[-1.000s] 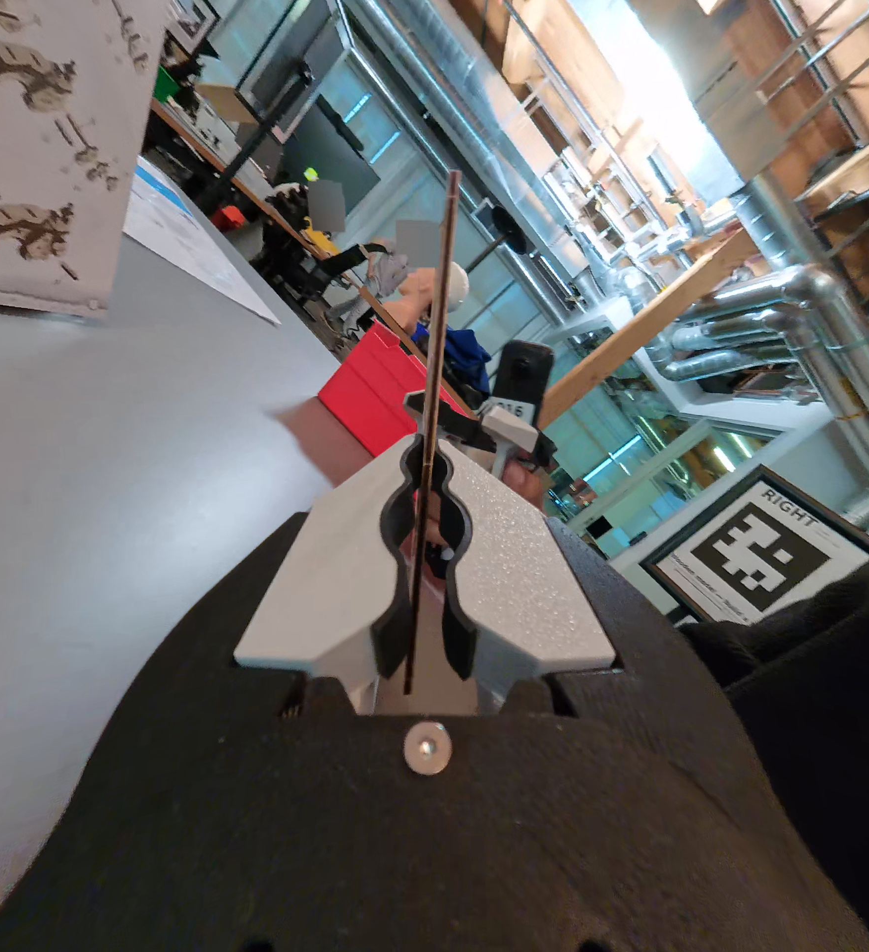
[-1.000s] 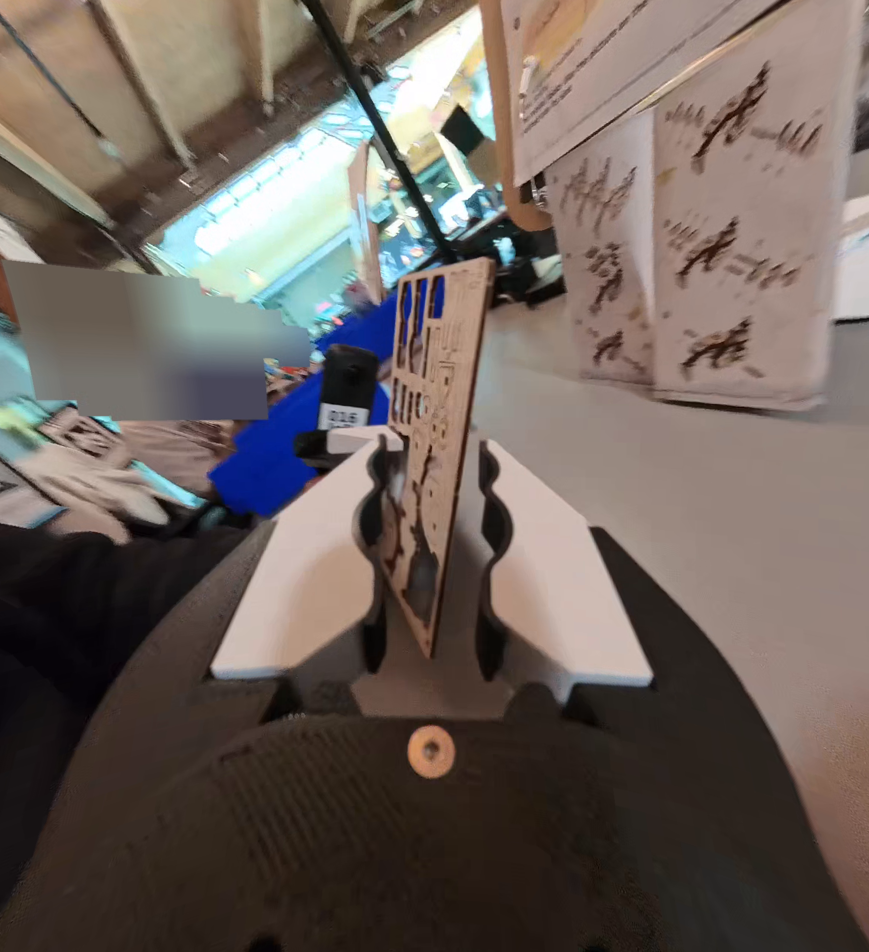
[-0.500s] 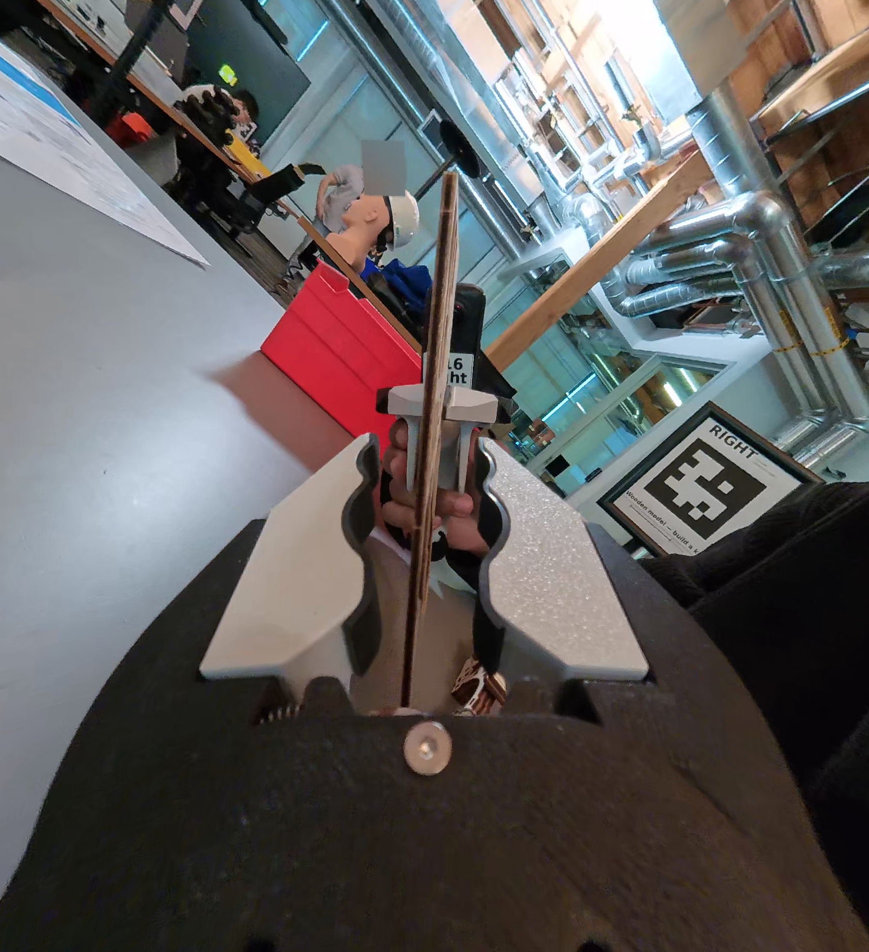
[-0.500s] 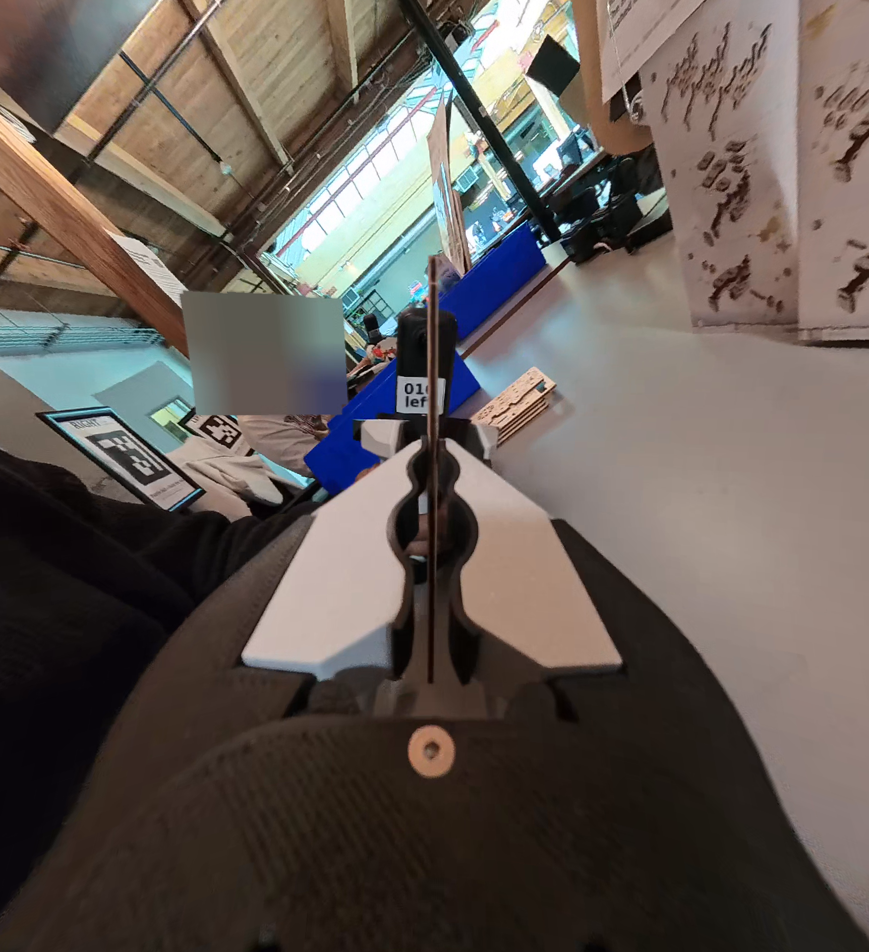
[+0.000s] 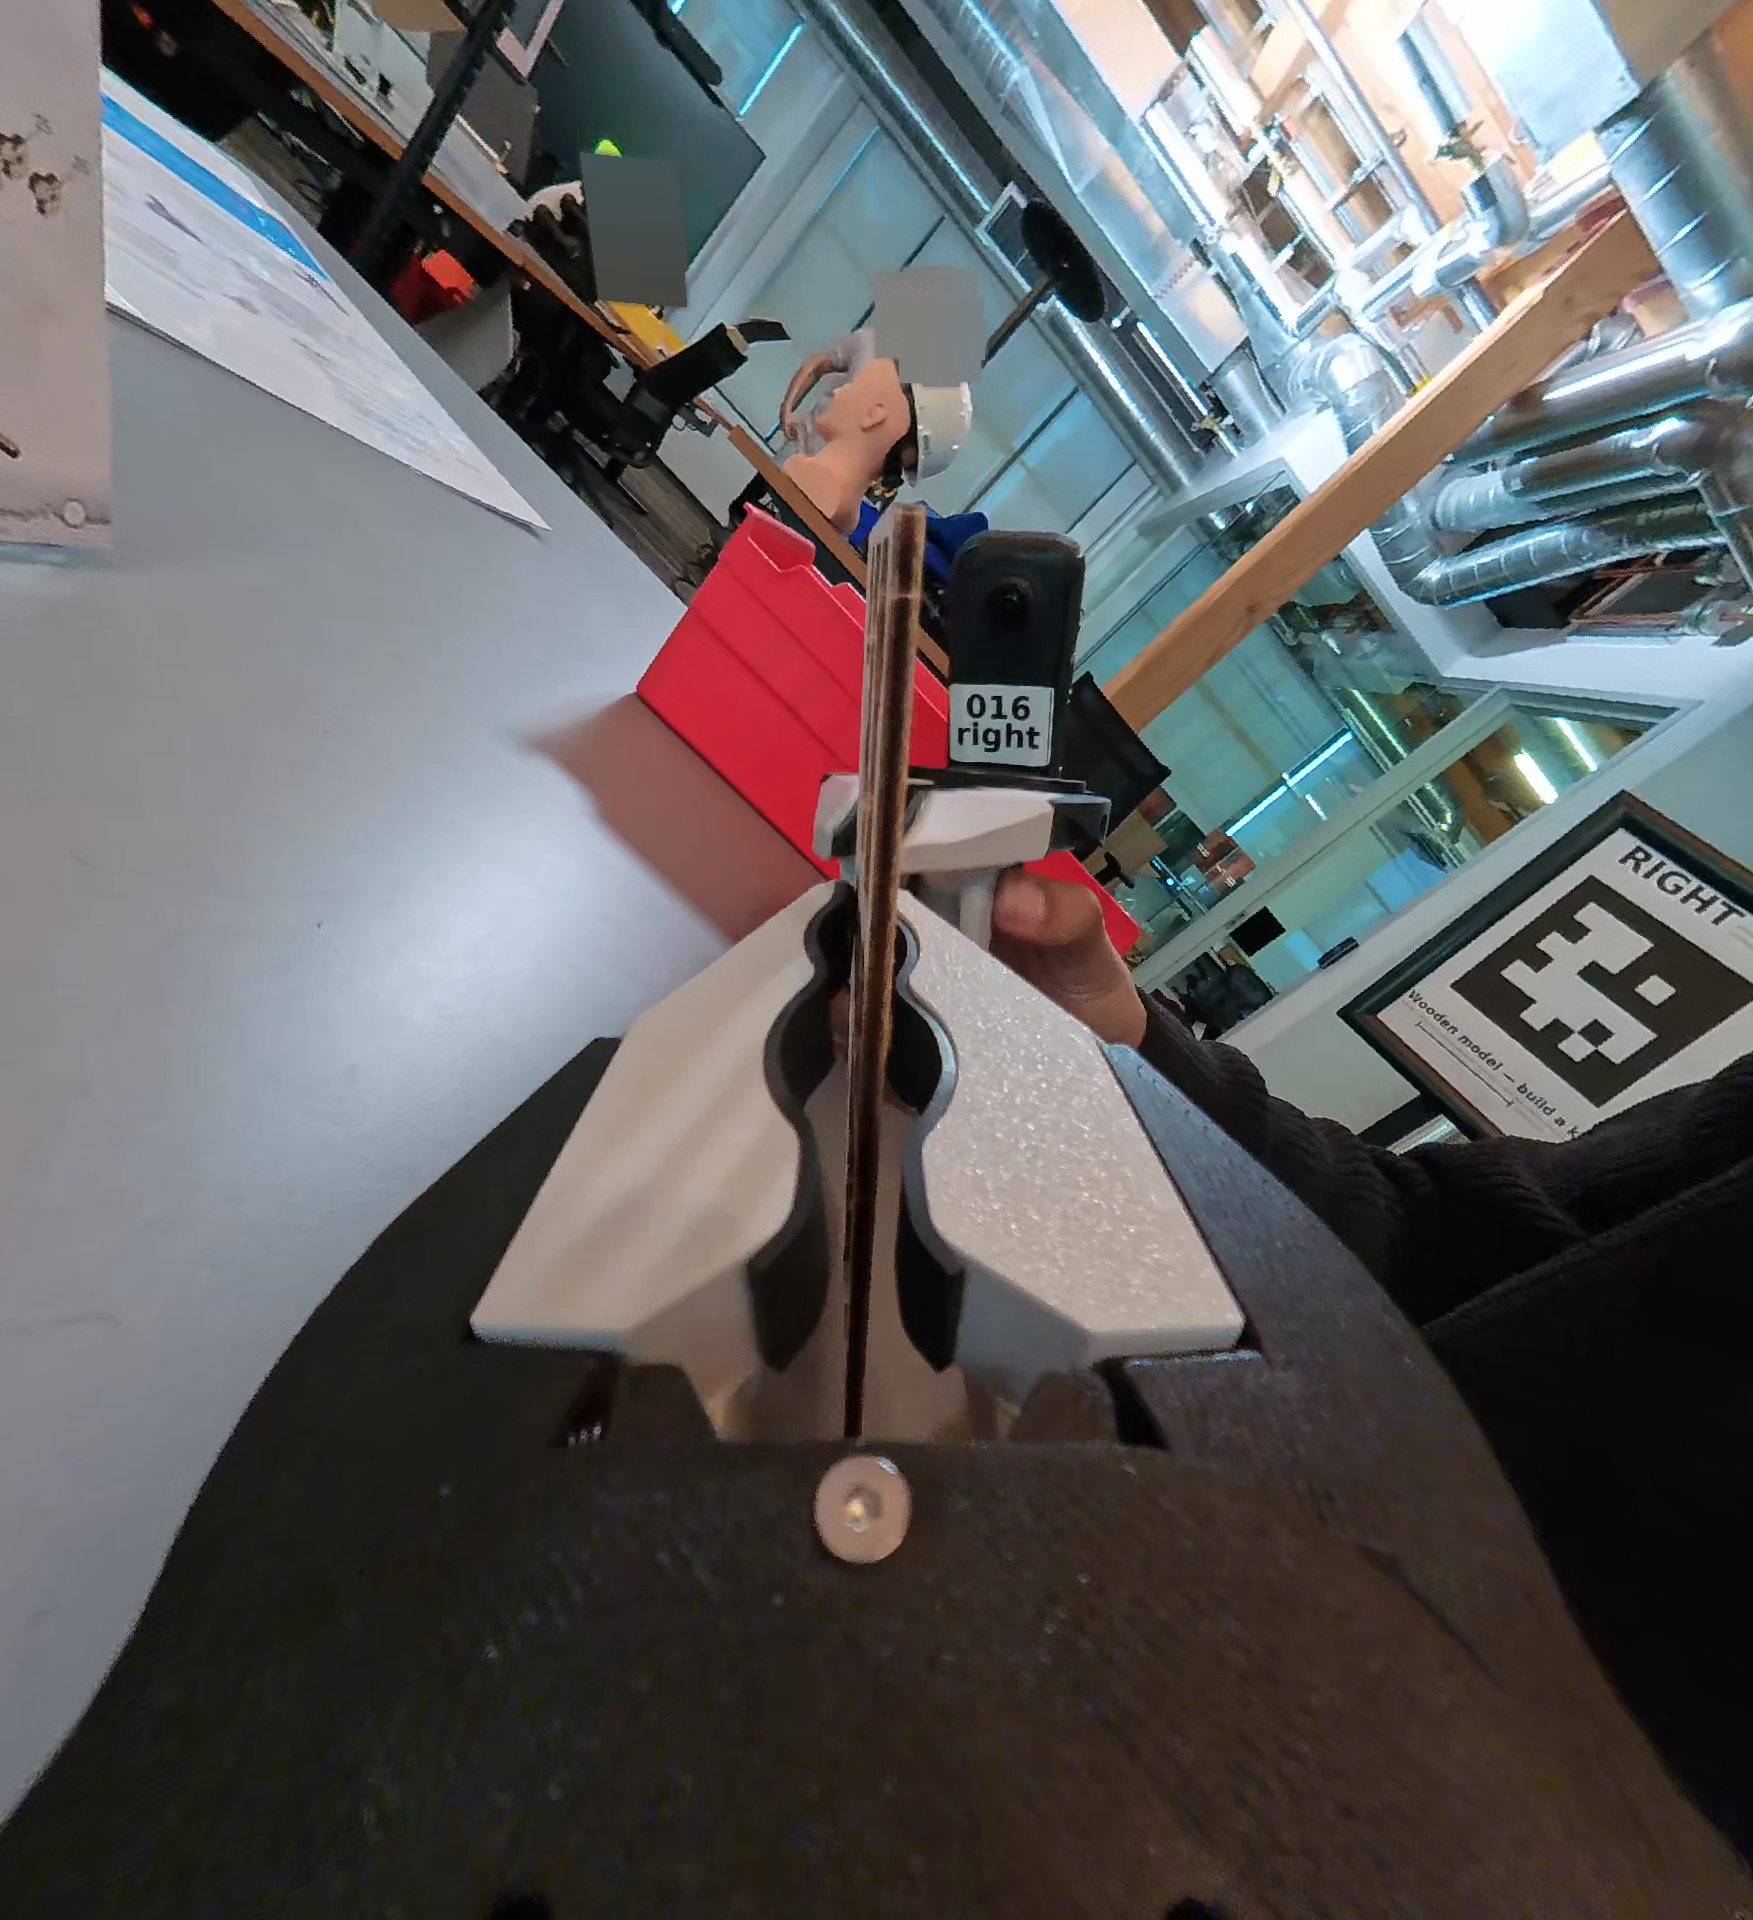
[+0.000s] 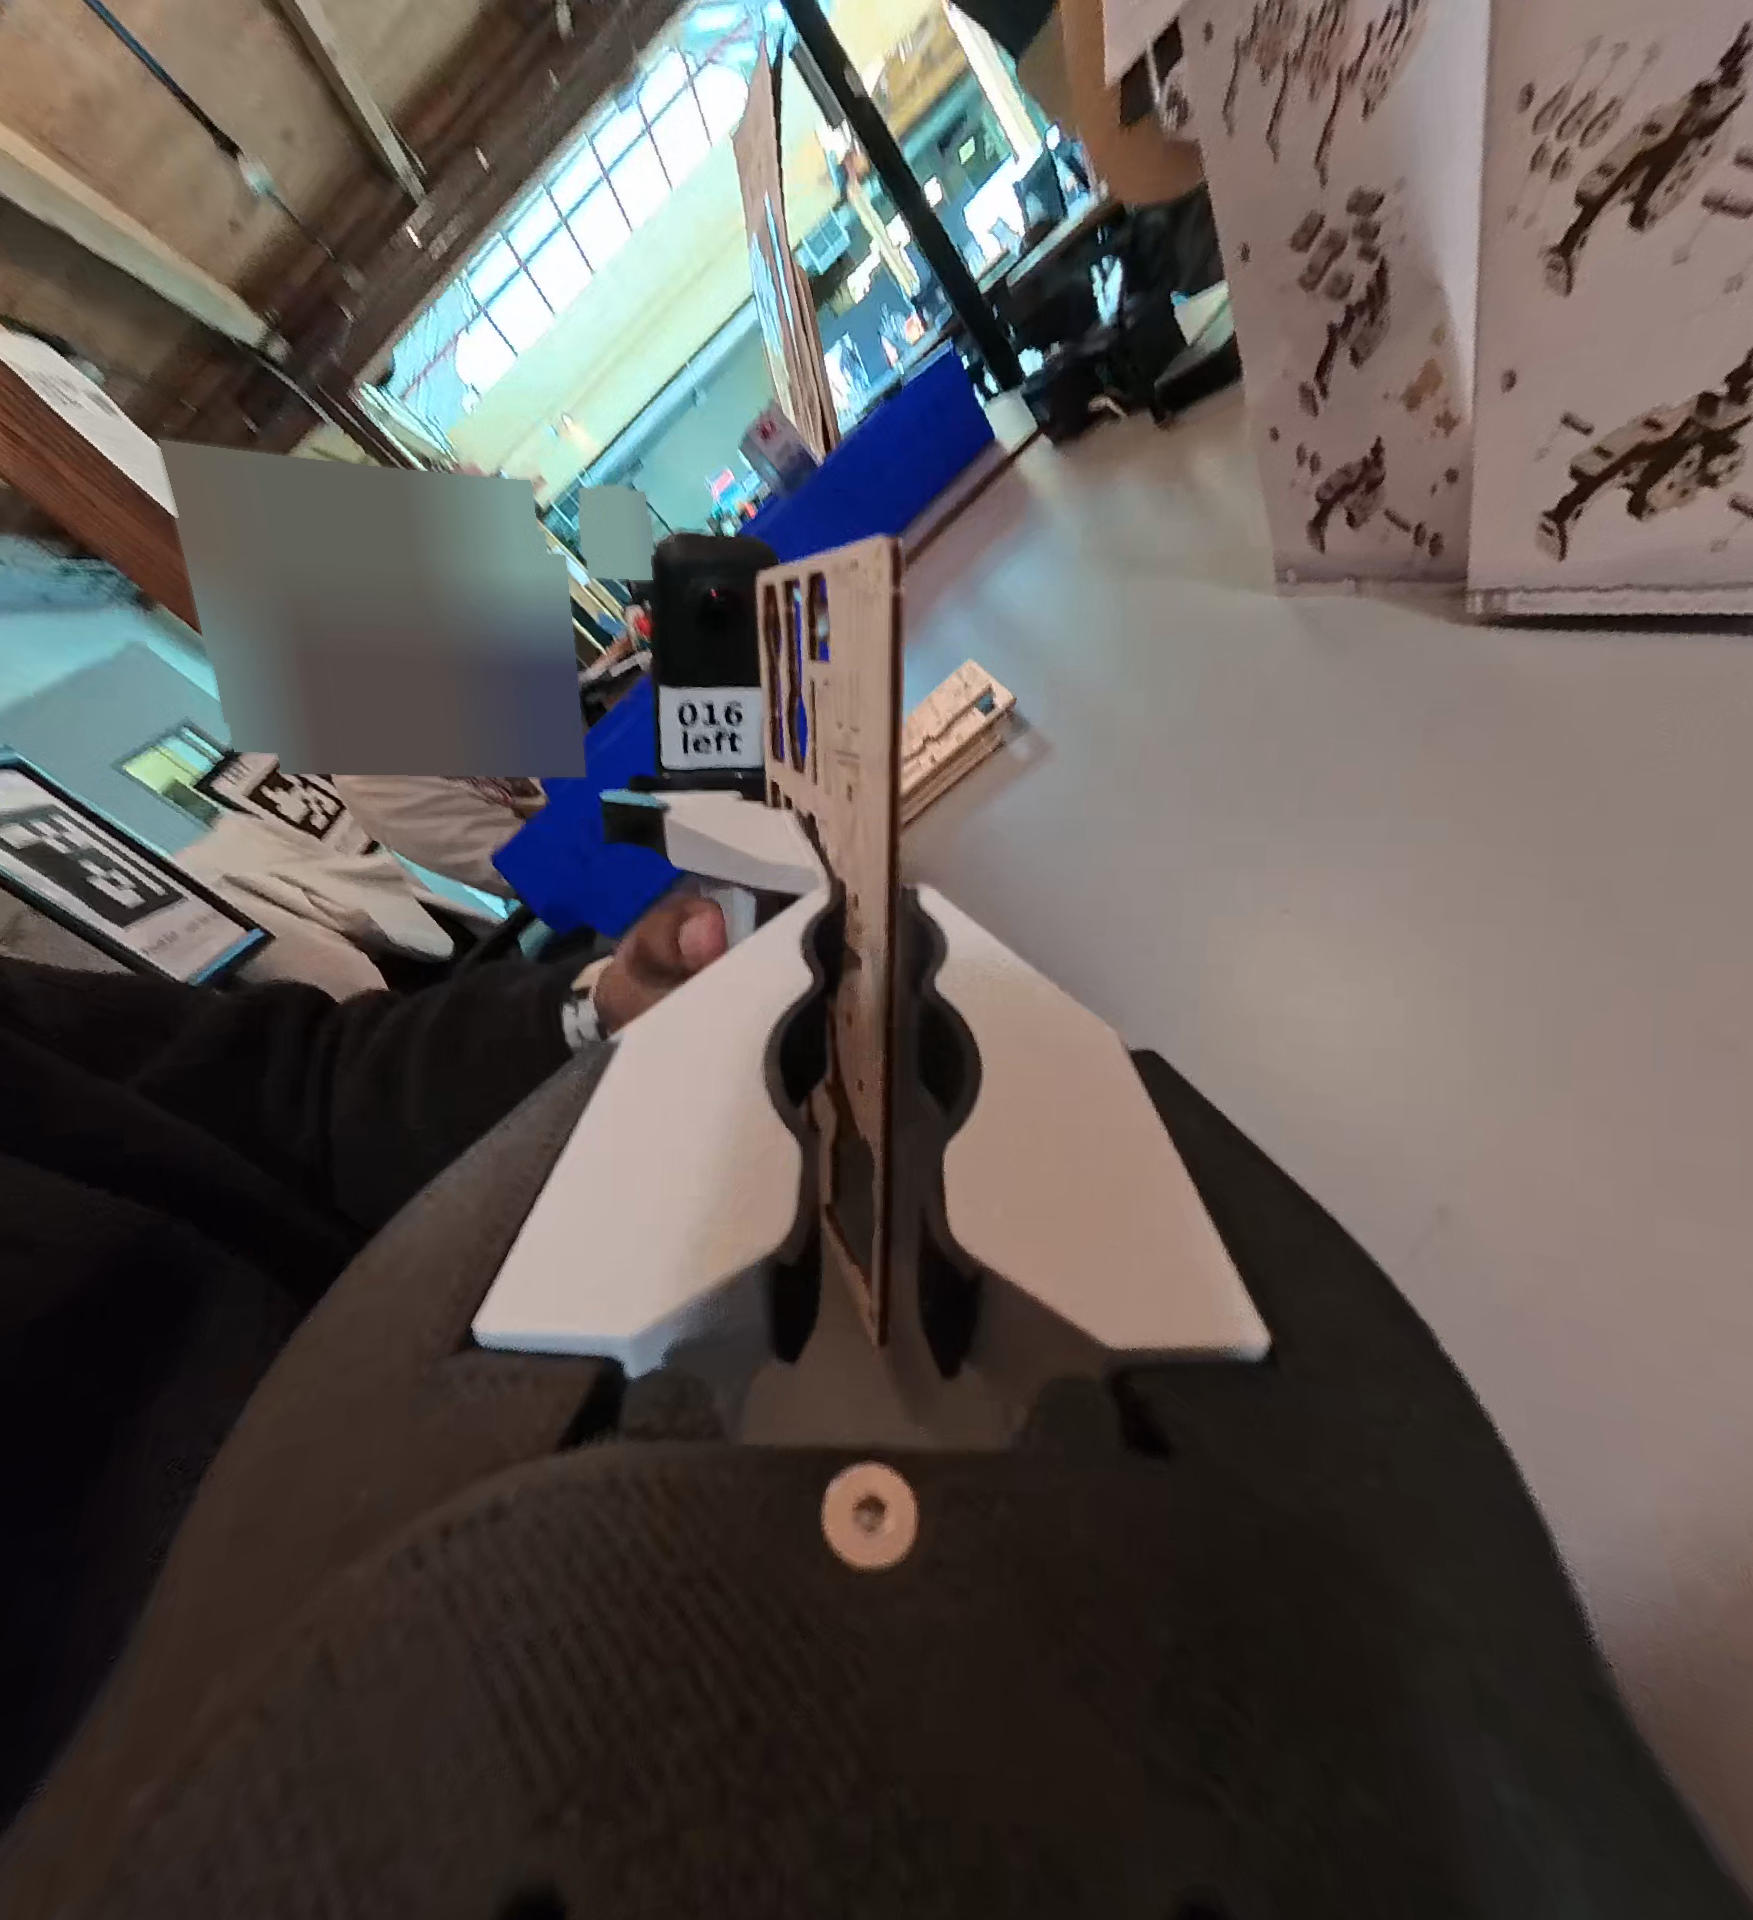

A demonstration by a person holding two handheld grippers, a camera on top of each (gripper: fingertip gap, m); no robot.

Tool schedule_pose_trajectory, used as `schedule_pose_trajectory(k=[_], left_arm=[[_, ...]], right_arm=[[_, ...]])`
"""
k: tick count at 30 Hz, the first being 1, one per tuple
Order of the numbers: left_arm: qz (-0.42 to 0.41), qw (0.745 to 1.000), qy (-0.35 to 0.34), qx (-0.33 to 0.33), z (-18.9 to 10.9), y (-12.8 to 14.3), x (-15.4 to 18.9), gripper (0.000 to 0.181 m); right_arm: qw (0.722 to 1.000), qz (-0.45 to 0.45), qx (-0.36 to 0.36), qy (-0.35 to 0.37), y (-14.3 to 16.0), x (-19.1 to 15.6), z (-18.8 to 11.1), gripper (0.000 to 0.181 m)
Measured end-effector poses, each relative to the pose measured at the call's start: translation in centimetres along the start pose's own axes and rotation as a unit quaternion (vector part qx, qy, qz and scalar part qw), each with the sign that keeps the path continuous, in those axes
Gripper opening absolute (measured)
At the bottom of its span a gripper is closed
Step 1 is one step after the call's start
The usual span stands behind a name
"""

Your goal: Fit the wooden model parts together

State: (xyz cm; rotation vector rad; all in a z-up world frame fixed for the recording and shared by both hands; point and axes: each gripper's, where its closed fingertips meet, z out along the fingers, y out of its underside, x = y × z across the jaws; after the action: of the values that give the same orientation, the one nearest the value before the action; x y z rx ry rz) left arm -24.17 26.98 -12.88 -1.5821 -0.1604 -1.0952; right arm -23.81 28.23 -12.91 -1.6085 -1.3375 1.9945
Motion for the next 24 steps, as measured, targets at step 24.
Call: schedule_pose_trajectory(k=[24], left_arm=[[0.071, 0.991, -0.091, -0.07, 1.3, 0.6, -0.5, 0.0]], right_arm=[[0.999, -0.013, -0.022, 0.032, 0.6, 1.2, -0.2, 0.012]])
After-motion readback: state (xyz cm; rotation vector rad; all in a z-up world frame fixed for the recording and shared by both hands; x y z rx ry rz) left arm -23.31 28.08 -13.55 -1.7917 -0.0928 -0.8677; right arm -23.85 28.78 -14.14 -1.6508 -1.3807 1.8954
